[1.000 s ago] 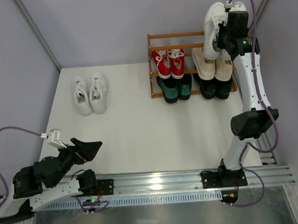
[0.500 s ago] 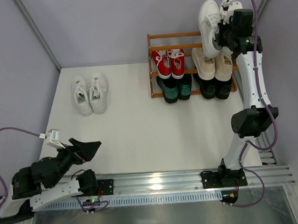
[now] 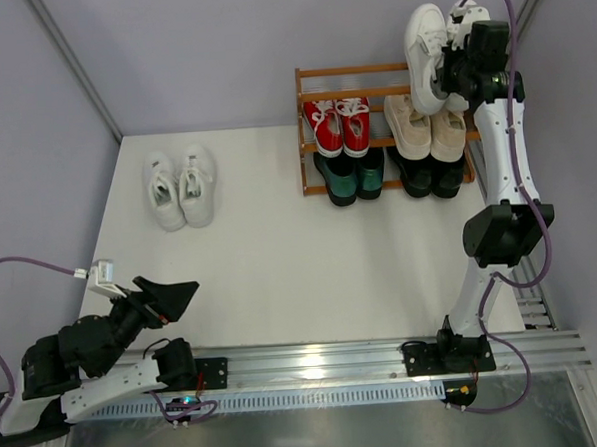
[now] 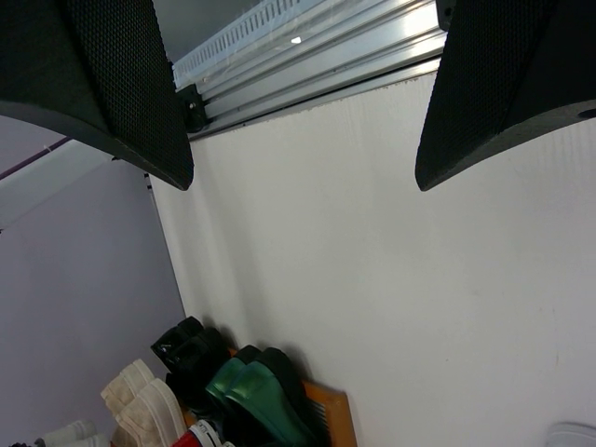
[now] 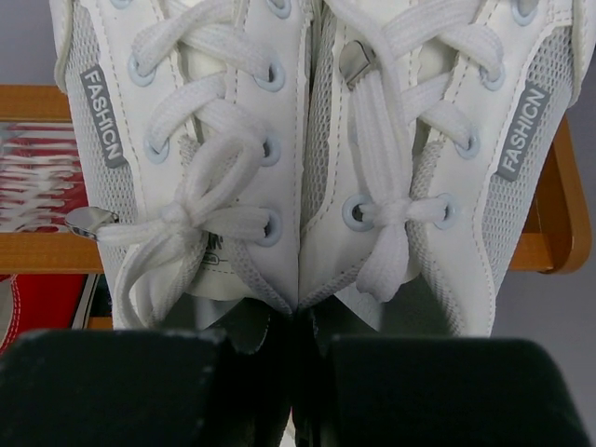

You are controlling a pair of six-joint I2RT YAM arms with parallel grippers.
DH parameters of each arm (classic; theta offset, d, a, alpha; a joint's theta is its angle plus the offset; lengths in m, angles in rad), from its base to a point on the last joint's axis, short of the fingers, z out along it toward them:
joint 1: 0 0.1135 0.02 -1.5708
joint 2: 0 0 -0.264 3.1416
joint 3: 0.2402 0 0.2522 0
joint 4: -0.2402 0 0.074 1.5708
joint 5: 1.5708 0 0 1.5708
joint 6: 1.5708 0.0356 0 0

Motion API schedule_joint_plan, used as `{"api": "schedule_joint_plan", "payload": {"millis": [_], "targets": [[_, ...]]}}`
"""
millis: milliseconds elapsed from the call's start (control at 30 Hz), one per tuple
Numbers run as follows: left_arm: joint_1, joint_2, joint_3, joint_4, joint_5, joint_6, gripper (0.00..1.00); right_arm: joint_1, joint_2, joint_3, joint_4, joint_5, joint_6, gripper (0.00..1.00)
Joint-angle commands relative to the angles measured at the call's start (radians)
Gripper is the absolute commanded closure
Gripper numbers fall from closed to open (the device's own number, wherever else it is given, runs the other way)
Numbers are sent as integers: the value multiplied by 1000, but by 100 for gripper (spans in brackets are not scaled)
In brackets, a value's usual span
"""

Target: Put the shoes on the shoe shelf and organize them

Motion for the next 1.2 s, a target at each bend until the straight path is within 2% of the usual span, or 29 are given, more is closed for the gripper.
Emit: {"api": "schedule_joint_plan", "payload": {"millis": [0, 100, 167, 200, 267, 300, 567, 767, 867, 1033, 1133, 1167], "targets": [[2, -12, 22, -11, -34, 3, 0, 3, -27, 72, 191, -31, 30, 96], [2, -16, 24, -14, -36, 5, 0, 3, -22, 73, 191, -31, 42, 94], [2, -16, 25, -17, -37, 5, 0, 3, -24, 73, 191, -26, 49, 79], [2, -18, 24, -17, -39, 5, 0, 3, -26, 72, 191, -21, 49, 66], [2, -16, 24, -17, -42, 3, 0, 3, -30, 70, 191, -21, 55, 58], [2, -16, 24, -17, -42, 3, 0, 3, -33, 68, 191, -12, 56, 47], [2, -47, 30, -24, -41, 5, 0, 3, -52, 58, 192, -11, 69, 41], [2, -48, 38, -25, -42, 5, 0, 3, -108, 73, 208, 53, 99, 30], [3, -36, 45, -28, -53, 3, 0, 3, -217, 29, 264, 89, 145, 25], [2, 88, 88, -95, -117, -34, 0, 47, -557, -276, 459, 109, 204, 15], [2, 192, 148, -113, -142, -41, 0, 154, -759, -479, 504, 175, 193, 9], [2, 278, 162, -116, -154, -41, 0, 218, -816, -532, 508, 187, 193, 0]]}}
